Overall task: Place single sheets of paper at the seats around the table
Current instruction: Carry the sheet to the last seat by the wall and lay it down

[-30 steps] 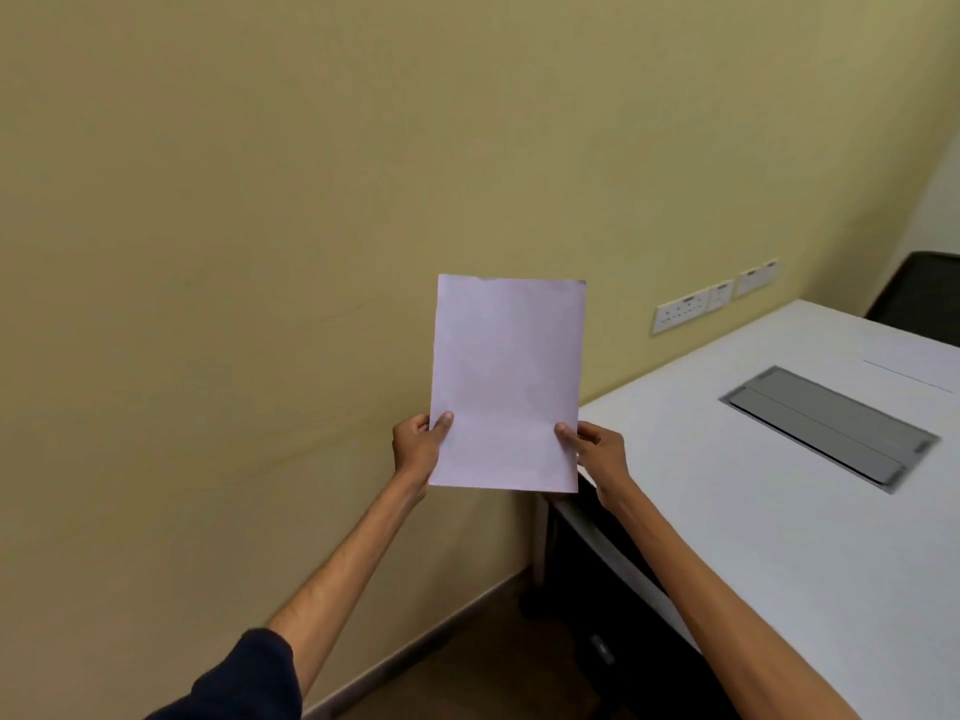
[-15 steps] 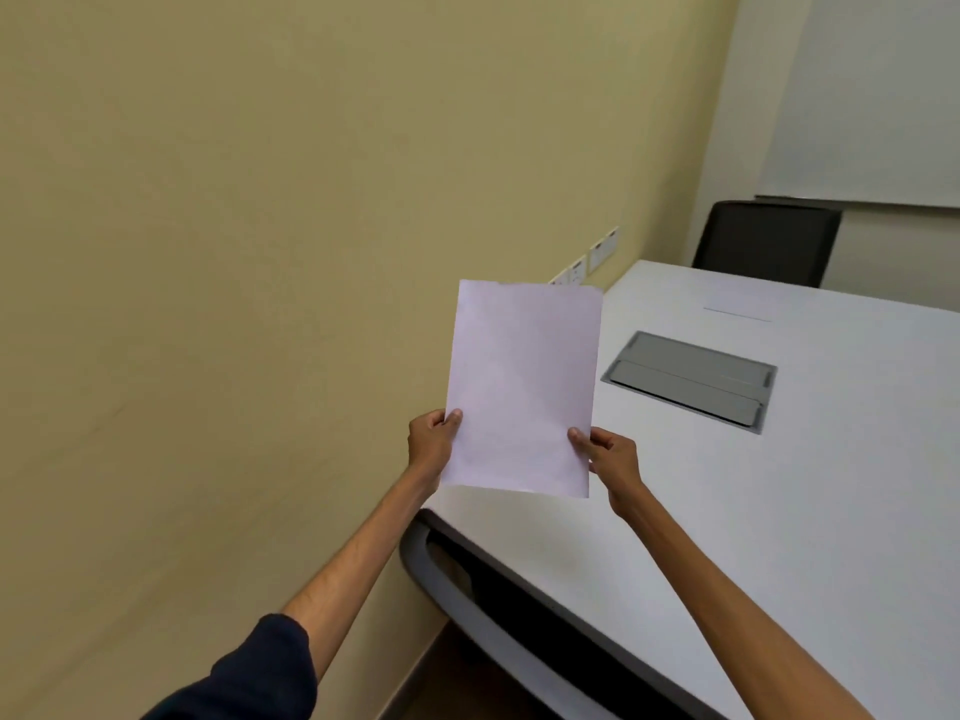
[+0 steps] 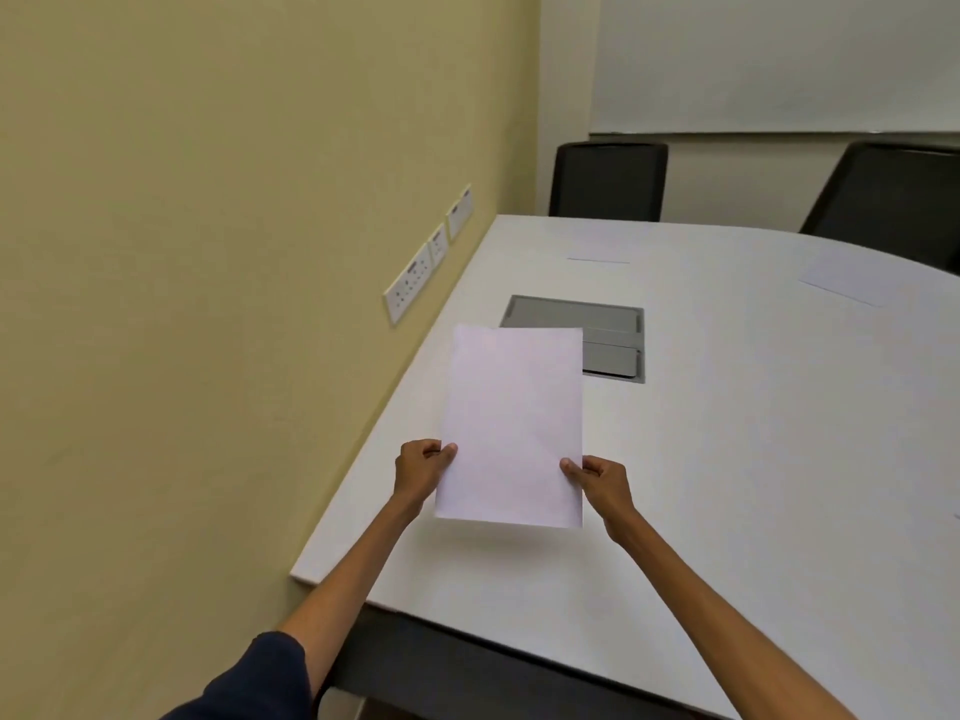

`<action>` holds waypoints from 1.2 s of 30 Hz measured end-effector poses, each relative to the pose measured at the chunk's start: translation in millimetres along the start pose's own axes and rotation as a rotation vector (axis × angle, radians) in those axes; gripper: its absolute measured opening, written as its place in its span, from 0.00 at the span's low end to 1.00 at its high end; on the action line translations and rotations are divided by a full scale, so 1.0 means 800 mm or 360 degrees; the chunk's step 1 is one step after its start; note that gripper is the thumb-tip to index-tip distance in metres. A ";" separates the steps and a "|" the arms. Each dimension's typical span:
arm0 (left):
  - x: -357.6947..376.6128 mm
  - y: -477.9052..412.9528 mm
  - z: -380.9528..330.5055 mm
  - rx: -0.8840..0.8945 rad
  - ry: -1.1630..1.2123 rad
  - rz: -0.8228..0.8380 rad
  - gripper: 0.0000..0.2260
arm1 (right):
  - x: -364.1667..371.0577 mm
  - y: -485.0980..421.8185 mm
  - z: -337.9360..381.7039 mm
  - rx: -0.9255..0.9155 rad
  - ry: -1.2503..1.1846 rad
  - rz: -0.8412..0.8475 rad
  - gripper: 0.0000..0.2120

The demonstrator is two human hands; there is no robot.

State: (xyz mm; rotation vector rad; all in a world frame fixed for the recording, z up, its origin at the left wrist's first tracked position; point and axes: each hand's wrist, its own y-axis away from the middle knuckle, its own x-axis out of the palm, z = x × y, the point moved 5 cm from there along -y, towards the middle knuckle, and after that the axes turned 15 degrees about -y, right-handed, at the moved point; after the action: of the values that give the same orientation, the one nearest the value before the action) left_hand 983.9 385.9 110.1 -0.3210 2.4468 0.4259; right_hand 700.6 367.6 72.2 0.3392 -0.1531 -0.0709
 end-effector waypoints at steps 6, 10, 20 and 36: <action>0.064 -0.060 0.014 0.0050 -0.0194 0.0243 0.20 | -0.034 -0.030 -0.043 0.0147 0.0155 -0.0206 0.09; 0.100 -0.082 0.034 0.0006 -0.0311 0.0416 0.21 | -0.053 -0.030 -0.076 0.0276 0.0345 -0.0324 0.14; 0.152 -0.095 0.085 -0.0136 -0.0527 0.0691 0.23 | -0.065 -0.026 -0.139 0.0404 0.0878 -0.0472 0.25; 0.163 -0.101 0.126 0.0003 -0.0993 0.0662 0.14 | -0.053 -0.037 -0.161 0.0289 0.1584 -0.0371 0.14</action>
State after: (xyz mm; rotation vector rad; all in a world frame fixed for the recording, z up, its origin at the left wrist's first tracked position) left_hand 964.1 333.1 -65.0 0.2964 1.8835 0.5945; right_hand 678.1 386.0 -63.7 0.5368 0.8714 -0.1113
